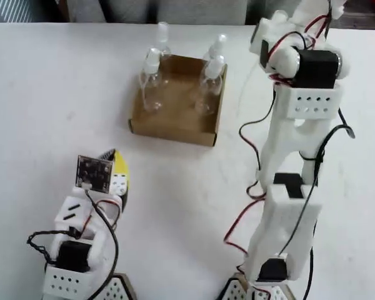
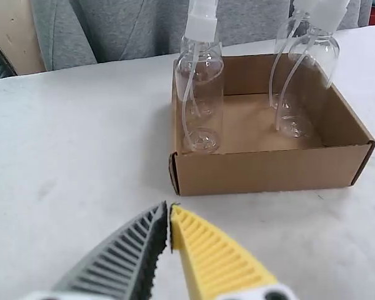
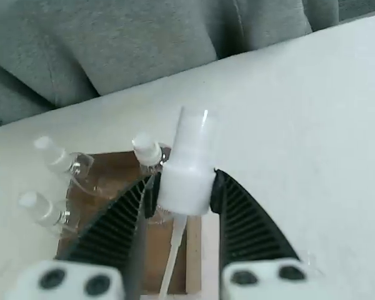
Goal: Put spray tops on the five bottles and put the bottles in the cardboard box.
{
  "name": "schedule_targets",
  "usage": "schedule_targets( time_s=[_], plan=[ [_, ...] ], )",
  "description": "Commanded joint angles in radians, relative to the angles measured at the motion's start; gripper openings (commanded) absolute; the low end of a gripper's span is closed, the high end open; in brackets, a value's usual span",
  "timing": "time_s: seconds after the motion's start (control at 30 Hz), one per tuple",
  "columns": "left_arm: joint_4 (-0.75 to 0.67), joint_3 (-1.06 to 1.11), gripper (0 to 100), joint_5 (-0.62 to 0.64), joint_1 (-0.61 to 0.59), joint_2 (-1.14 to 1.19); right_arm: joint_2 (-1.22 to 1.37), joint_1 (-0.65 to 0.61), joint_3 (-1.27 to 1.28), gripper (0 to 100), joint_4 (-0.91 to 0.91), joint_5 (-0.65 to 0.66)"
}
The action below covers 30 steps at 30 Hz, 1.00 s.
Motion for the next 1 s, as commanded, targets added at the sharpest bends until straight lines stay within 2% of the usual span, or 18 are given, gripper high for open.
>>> schedule_targets(
  time_s=[0.0,0.33,0.6,0.77,0.97],
  plan=[
    [0.002,-0.002,2,-0.011,-0.008,-0.004,-0.200,-0.039,0.221,1.5,0.044,0.012],
    [0.002,-0.002,2,-0.011,-0.008,-0.004,-0.613,-0.213,0.925,1.5,0.038,0.012],
    [0.002,-0.002,2,-0.011,-0.008,-0.004,-0.768,-0.421,1.364,1.5,-0.012,0.014],
    [0.002,-0.002,2,-0.011,-0.008,-0.004,-0.780,-0.483,1.628,1.5,-0.222,0.014],
    [0.002,-0.002,2,-0.011,-0.008,-0.004,-0.780,-0.507,1.975,1.5,-0.634,0.014]
  ],
)
